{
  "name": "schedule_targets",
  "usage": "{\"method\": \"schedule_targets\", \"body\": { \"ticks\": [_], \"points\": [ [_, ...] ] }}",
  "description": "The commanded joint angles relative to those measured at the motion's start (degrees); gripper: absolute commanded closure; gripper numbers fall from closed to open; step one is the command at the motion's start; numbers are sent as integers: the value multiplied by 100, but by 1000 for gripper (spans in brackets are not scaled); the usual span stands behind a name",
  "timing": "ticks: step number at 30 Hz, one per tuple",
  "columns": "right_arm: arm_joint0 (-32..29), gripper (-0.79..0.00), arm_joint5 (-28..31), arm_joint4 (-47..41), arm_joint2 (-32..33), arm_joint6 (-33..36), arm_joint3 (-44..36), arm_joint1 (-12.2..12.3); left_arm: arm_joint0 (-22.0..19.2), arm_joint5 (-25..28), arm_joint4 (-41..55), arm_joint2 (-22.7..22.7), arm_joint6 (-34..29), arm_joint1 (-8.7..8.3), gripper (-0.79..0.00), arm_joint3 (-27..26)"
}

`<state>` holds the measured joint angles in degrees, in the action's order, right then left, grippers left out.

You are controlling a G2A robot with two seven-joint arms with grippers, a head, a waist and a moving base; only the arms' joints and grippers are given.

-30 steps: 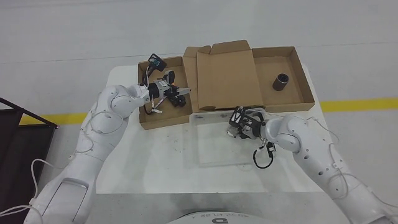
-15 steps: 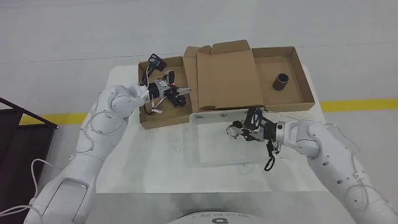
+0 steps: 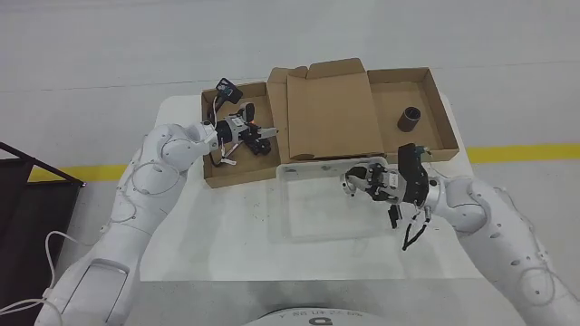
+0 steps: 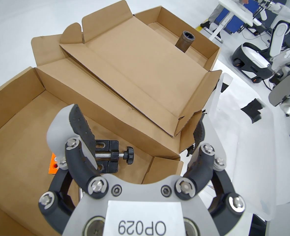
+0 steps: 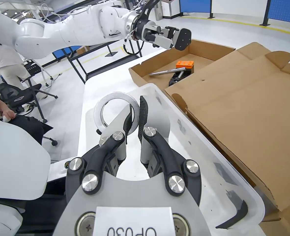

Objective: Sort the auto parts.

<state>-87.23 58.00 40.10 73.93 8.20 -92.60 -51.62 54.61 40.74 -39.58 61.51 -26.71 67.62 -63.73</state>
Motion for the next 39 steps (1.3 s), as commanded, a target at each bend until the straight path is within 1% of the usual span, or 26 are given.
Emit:
{"method": "schedule_targets", "body": {
  "ticks": [1, 5, 6, 8, 12, 15, 18, 20, 23, 25, 27, 32, 38, 39],
  "points": [
    [-1, 0, 0, 7, 3, -4, 1, -1, 0, 0, 0, 0, 0, 0, -785, 0],
    [-1, 0, 0, 7, 3, -4, 1, -1, 0, 0, 0, 0, 0, 0, -785, 0],
    [-9, 0, -87, 54, -16, 21, -15, -6, 0, 0, 0, 0, 0, 0, -785, 0],
    [5, 0, -384, 26, -32, -50, -13, -29, 0, 0, 0, 0, 0, 0, -785, 0],
    [216, 0, -959, -591, 188, -70, 331, -38, 0, 0, 0, 0, 0, 0, -785, 0],
    [364, 0, -1813, -743, 435, -165, 538, -53, 0, 0, 0, 0, 0, 0, -785, 0],
    [499, 0, -3139, -243, 560, -487, 677, -97, 0, 0, 0, 0, 0, 0, -785, 0],
    [569, 0, -3536, -224, 510, -588, 792, -138, 0, 0, 0, 0, 0, 0, -785, 0],
    [731, 0, -4499, 362, 387, -708, 1013, -194, 0, 0, 0, 0, 0, 0, -785, 0],
    [855, 0, -4869, 526, 264, -666, 1153, -239, 0, 0, 0, 0, 0, 0, -785, 0],
    [973, 0, -5064, 575, 164, -612, 1283, -280, 0, 0, 0, 0, 0, 0, -785, 0],
    [1174, 0, -5339, 810, -1, -517, 1498, -352, 0, 0, 0, 0, 0, 0, -785, 0],
    [1264, 0, -5381, 924, -106, -512, 1525, -418, 0, 0, 0, 0, 0, 0, -785, 0],
    [1266, -18, -5386, 944, -117, -514, 1522, -427, 0, 0, 0, 0, 0, 0, -785, 0]
  ]
}}
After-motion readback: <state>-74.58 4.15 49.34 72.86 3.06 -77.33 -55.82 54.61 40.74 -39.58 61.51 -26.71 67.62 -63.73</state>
